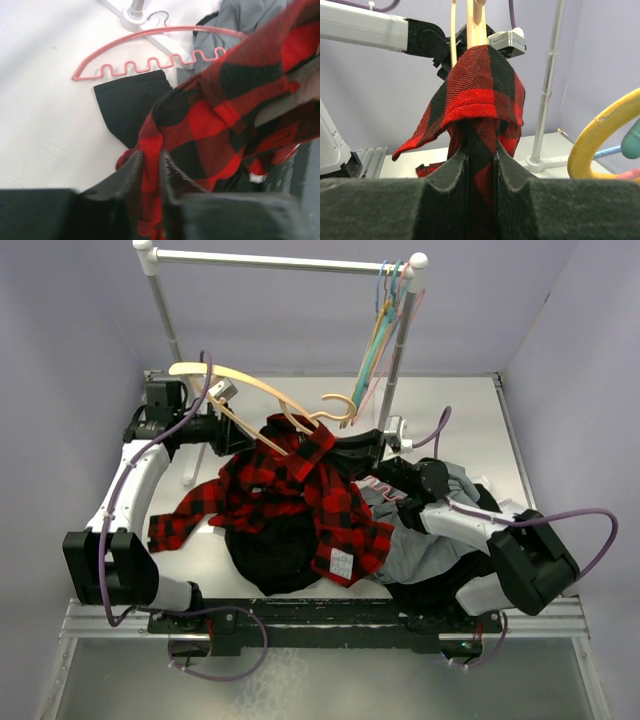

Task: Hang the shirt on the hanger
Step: Hang the shirt on the hanger.

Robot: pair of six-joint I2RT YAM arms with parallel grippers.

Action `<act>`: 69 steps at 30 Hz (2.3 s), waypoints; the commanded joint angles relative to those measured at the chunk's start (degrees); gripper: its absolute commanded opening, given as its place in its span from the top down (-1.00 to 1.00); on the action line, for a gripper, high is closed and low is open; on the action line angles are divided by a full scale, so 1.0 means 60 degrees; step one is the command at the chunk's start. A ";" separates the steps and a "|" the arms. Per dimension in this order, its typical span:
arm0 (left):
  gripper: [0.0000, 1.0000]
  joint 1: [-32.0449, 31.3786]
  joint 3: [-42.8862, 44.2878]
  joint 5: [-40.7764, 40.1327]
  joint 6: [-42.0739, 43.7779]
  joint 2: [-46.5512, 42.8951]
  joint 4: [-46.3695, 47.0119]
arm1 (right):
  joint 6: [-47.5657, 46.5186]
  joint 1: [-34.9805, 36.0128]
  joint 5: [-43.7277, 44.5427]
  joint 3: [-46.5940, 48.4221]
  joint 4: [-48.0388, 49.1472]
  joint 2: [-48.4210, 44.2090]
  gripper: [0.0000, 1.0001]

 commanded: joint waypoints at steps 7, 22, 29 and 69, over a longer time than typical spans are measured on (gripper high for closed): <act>1.00 0.0107 0.2226 0.0262 0.0588 0.1562 0.0062 | 0.0326 -0.0040 -0.0319 -0.0137 0.3319 -0.0697 1.00; 0.71 0.0112 0.6858 -0.1156 -0.0637 0.4002 -0.0201 | 0.1249 -0.0036 -0.1270 0.0369 0.3396 0.0008 1.00; -0.98 0.0104 0.4363 -0.1431 -0.2376 0.2119 0.1095 | 0.1177 -0.0050 -0.1101 0.0433 0.3396 0.0154 1.00; -0.41 -0.1293 -0.2243 -0.0821 -0.1529 -0.0148 0.4831 | 0.1850 -0.0097 -0.1118 0.1048 0.3382 0.0327 1.00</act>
